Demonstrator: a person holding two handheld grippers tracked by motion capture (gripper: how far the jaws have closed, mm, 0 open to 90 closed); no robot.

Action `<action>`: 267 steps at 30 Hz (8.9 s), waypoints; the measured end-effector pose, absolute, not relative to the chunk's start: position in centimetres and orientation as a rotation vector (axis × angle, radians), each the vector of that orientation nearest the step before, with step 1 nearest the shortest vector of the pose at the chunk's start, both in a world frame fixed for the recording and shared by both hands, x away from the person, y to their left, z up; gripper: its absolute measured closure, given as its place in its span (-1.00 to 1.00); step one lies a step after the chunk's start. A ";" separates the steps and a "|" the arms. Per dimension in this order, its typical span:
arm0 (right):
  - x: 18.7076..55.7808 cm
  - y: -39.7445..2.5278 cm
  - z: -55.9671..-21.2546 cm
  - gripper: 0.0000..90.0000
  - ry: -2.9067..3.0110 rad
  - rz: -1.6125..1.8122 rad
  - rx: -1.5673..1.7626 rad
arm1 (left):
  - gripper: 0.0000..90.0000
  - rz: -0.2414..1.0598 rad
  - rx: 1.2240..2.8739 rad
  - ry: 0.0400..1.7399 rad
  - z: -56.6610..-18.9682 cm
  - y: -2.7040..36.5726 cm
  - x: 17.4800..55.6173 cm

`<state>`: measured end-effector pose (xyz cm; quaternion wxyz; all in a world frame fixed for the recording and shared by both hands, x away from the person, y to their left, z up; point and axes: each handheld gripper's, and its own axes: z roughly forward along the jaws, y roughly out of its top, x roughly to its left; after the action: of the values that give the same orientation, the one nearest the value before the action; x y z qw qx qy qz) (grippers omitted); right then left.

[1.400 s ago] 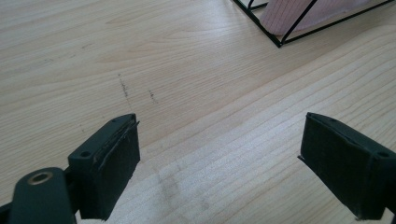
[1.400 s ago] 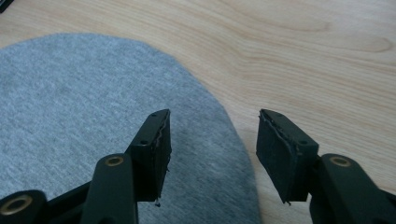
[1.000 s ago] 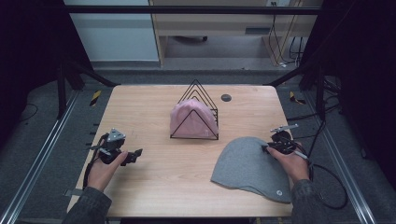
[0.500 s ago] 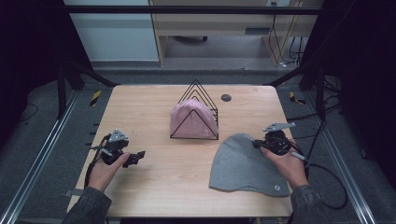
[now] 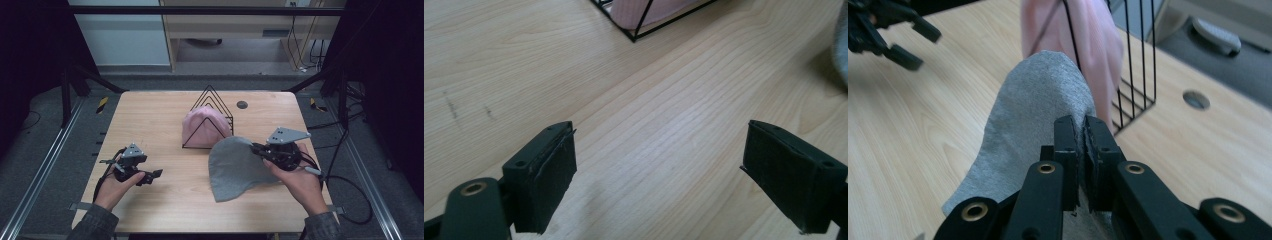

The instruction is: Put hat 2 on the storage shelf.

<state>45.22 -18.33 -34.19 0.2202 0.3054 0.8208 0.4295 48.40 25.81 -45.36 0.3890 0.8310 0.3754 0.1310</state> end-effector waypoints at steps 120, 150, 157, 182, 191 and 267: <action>58.3 -15.2 -17.2 0.90 2.065 1.457 0.776 | 0.94 0.638 2.078 0.589 -19.3 15.7 57.7; 65.4 -14.6 -21.7 0.90 2.125 1.359 0.893 | 0.94 0.618 2.105 0.655 -23.7 14.8 64.1; 65.2 -14.5 -21.9 0.90 2.129 1.355 0.894 | 0.94 0.610 2.105 0.658 -24.0 14.9 64.0; 65.2 -14.5 -23.8 0.90 2.155 1.346 0.915 | 0.94 0.593 2.114 0.699 -26.3 15.2 64.6; 64.6 -14.0 -25.2 0.90 2.154 1.306 0.907 | 0.94 0.591 2.093 0.749 -28.2 15.1 64.5; 63.3 -11.2 -35.6 0.56 2.280 1.169 1.017 | 0.86 0.505 2.180 0.957 -38.6 17.2 63.0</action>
<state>63.33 -11.16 -35.61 0.1913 0.3620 0.8118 0.4163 62.99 17.16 -38.56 0.3468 0.8401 0.3690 0.1945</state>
